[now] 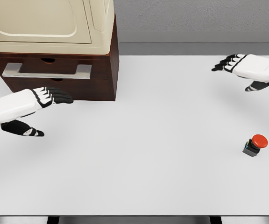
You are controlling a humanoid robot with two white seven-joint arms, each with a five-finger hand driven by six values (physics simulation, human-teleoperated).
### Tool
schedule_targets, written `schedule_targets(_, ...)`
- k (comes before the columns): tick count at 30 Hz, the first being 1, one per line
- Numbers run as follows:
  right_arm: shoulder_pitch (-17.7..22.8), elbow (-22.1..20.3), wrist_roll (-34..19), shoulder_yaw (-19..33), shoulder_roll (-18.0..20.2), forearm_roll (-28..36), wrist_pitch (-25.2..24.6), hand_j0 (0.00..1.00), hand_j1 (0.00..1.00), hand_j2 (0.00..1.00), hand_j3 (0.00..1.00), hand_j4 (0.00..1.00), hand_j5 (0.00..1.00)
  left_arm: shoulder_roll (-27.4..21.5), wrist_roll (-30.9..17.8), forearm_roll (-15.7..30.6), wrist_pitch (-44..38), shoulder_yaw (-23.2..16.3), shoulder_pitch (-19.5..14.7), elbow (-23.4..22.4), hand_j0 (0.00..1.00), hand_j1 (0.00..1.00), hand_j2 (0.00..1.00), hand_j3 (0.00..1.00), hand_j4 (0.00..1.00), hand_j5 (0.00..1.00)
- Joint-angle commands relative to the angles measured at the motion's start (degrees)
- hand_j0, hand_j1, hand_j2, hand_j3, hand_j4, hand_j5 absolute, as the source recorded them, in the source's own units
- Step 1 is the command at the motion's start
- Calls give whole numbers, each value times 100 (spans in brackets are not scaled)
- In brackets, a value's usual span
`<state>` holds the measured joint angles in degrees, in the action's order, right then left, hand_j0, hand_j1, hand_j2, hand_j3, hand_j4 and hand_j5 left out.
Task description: Open the cabinet drawer with left arm, and place a switch into the drawer with right arm
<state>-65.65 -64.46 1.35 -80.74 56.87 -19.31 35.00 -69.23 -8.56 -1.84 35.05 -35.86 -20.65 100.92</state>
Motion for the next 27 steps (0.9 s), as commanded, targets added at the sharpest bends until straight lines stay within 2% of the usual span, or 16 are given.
schedule_targets(1, 9, -31, -30, 14, 96, 32, 0, 100, 100, 100, 100, 100, 100, -11, -14, 122, -5, -9, 0, -3, 100, 100, 100, 100, 100, 100)
schedule_targets(4, 105, -312, -30, 5, 201, 32, 0, 100, 100, 100, 100, 100, 100, -20, 4, 210, -5, 26, -35, 6, 100, 100, 100, 100, 100, 100)
schedule_targets(6, 123, -374, -21, 5, 447, 32, 0, 100, 100, 100, 100, 100, 100, -249, 13, 394, -5, 44, -158, 6, 100, 100, 100, 100, 100, 100)
schedule_targets(9, 228, -392, -56, -47, 720, 32, 0, 100, 100, 100, 100, 100, 100, -266, 13, 561, -5, 53, -176, 6, 100, 100, 100, 100, 100, 100)
schedule_targets(13, 237, -1042, -91, -47, 1194, 23, 0, 100, 100, 100, 100, 100, 100, -310, -198, 1229, -5, 53, -281, 6, 100, 100, 100, 100, 100, 100)
schedule_targets(15, 369, -1296, -372, -47, 1484, 23, 0, 100, 100, 100, 100, 100, 100, -381, -225, 1475, -5, 53, -343, 6, 100, 100, 100, 100, 100, 100)
schedule_targets(18, 509, -1411, -618, -47, 1739, 23, 0, 100, 100, 100, 100, 100, 100, -398, -225, 1502, -5, 35, -431, -46, 100, 100, 100, 100, 100, 100)
schedule_targets(19, 562, -1473, -864, -56, 1748, 23, 0, 100, 100, 100, 100, 100, 100, -398, -225, 1493, -5, 35, -440, -55, 100, 100, 100, 100, 100, 100)
schedule_targets(22, 642, -1736, -1093, -135, 1766, 23, 0, 100, 100, 100, 100, 100, 100, -363, -312, 1511, -5, 53, -466, -38, 100, 100, 100, 100, 100, 100)
schedule_targets(24, 642, -1736, -1111, -162, 1810, 23, 0, 100, 100, 100, 100, 100, 100, -328, -726, 1774, -5, 53, -545, -29, 100, 100, 100, 100, 100, 100)
schedule_targets(27, 642, -1842, -1119, -372, 1818, -3, 0, 100, 100, 100, 100, 100, 100, -337, -761, 1880, -5, 53, -554, -38, 100, 100, 100, 100, 100, 100)
